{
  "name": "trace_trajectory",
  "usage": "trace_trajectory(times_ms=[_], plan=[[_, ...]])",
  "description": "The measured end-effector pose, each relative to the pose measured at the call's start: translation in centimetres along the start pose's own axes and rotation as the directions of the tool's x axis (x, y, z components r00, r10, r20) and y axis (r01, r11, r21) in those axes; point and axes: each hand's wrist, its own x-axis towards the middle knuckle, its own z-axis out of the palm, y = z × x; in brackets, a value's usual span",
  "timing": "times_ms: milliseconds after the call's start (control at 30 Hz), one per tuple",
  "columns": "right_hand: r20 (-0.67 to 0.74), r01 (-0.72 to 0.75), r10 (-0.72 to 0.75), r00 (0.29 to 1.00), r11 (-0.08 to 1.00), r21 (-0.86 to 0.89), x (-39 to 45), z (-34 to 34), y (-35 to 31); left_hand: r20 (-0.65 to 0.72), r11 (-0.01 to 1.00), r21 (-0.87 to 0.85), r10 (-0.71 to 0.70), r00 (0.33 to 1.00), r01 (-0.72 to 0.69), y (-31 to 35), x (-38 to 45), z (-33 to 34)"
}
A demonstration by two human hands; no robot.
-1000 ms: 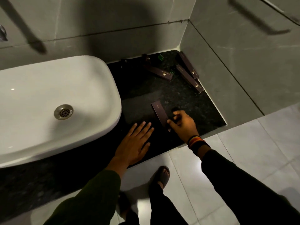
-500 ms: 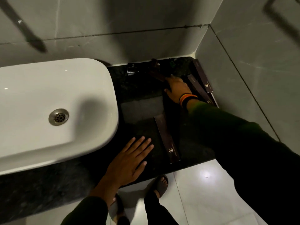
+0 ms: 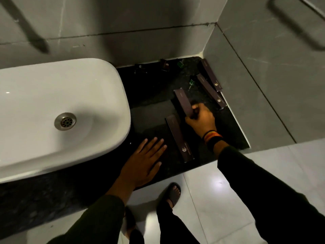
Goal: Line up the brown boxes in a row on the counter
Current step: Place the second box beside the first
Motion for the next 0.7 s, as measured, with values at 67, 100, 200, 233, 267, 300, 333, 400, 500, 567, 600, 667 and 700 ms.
trace_trajectory(times_ms=[67,100,200,233,267,300,333,400,500,567,600,667,700], plan=[[-0.009,-0.042,0.042,0.999,0.998,0.039,-3.2,0.1,1.4,0.027,1.0,0.018,-0.014,1.0,0.013,0.1,0.1,-0.2],[-0.011,-0.051,0.051,0.999,0.998,0.045,-4.4,0.3,1.9,0.044,0.999,0.034,-0.024,0.999,0.023,0.1,0.2,-0.2],[-0.034,-0.059,0.059,0.998,0.998,0.029,-7.1,0.8,2.7,0.058,0.998,0.064,-0.028,0.998,0.024,0.2,0.2,-0.3],[-0.037,-0.066,0.067,0.997,0.997,0.024,-7.7,0.9,2.8,0.052,0.998,0.06,-0.025,0.998,0.022,0.2,0.2,-0.4],[-0.038,-0.074,0.075,0.996,0.997,0.022,-8.0,1.0,2.9,0.045,0.998,0.052,-0.025,0.999,0.023,0.2,0.2,-0.5],[-0.04,-0.081,0.082,0.996,0.996,0.019,-8.3,1.1,3.0,0.04,0.999,0.045,-0.027,0.999,0.025,0.2,0.2,-0.5],[-0.04,-0.087,0.087,0.995,0.996,0.015,-8.4,1.2,3.1,0.04,0.999,0.039,-0.03,0.999,0.028,0.2,0.2,-0.5],[-0.028,-0.094,0.094,0.995,0.996,0.005,-8.6,1.3,3.4,0.052,0.999,0.041,-0.037,0.998,0.035,0.2,0.1,-0.5],[-0.012,-0.096,0.096,0.995,0.995,-0.003,-8.6,1.3,3.7,0.051,0.998,0.046,-0.032,0.998,0.03,0.2,0.1,-0.5],[-0.022,-0.097,0.097,0.995,0.995,-0.003,-8.4,1.0,3.8,0.036,0.999,0.036,-0.027,0.999,0.026,0.1,0.2,-0.4],[-0.035,-0.1,0.1,0.994,0.995,-0.004,-8.1,0.8,3.9,0.026,0.999,0.034,-0.027,0.999,0.026,0.1,0.2,-0.4],[-0.079,-0.108,0.108,0.991,0.994,0.002,-7.1,-0.1,3.8,0.024,0.999,0.039,-0.029,0.999,0.028,0.0,0.3,-0.2],[-0.112,-0.102,0.102,0.988,0.995,-0.001,-6.2,-0.6,3.8,0.03,0.999,0.034,-0.032,0.999,0.031,-0.1,0.3,-0.1]])
